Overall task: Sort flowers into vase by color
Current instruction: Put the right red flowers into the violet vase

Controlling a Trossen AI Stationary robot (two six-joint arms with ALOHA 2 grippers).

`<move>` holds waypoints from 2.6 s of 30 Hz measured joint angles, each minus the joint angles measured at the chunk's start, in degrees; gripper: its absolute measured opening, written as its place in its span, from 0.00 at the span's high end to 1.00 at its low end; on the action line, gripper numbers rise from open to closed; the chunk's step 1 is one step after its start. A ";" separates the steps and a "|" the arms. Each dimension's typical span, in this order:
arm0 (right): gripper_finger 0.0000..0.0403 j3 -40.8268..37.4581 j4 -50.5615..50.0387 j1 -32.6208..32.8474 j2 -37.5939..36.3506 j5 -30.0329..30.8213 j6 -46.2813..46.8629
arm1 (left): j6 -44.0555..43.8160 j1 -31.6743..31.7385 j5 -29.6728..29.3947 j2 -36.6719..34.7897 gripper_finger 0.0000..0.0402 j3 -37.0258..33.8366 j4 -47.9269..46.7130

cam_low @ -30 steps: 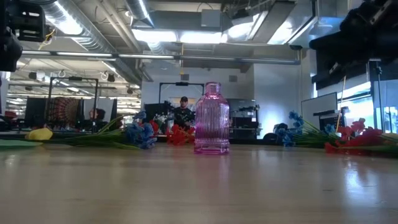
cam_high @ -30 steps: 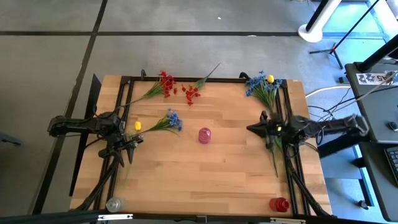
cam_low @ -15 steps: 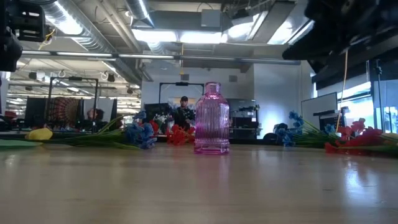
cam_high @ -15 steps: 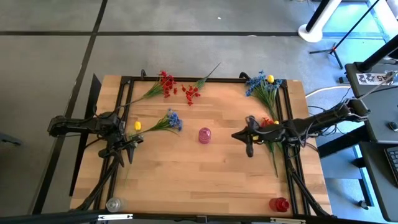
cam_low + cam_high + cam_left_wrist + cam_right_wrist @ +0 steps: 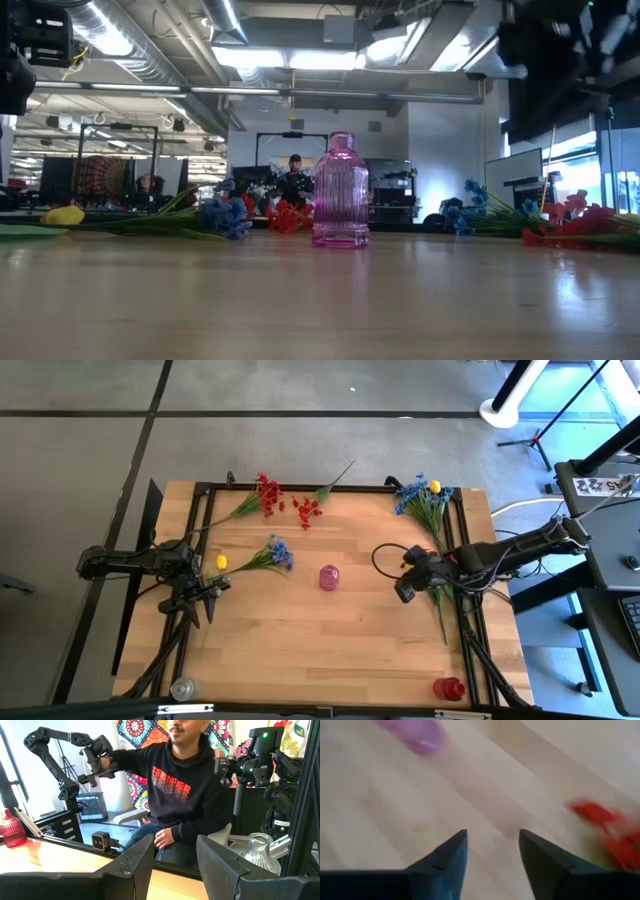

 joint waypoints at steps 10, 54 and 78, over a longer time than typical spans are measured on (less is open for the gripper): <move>0.38 -5.02 -13.93 -7.40 4.25 -6.08 12.66 | 0.00 -0.01 0.02 0.00 0.64 0.00 0.02; 0.67 7.96 2.69 -18.73 28.00 -14.33 -14.42 | -0.02 0.01 0.00 0.00 0.64 -0.01 -0.15; 0.93 6.16 16.76 -18.78 25.88 -14.46 -18.47 | -0.01 0.01 -0.02 0.00 0.64 0.00 -0.20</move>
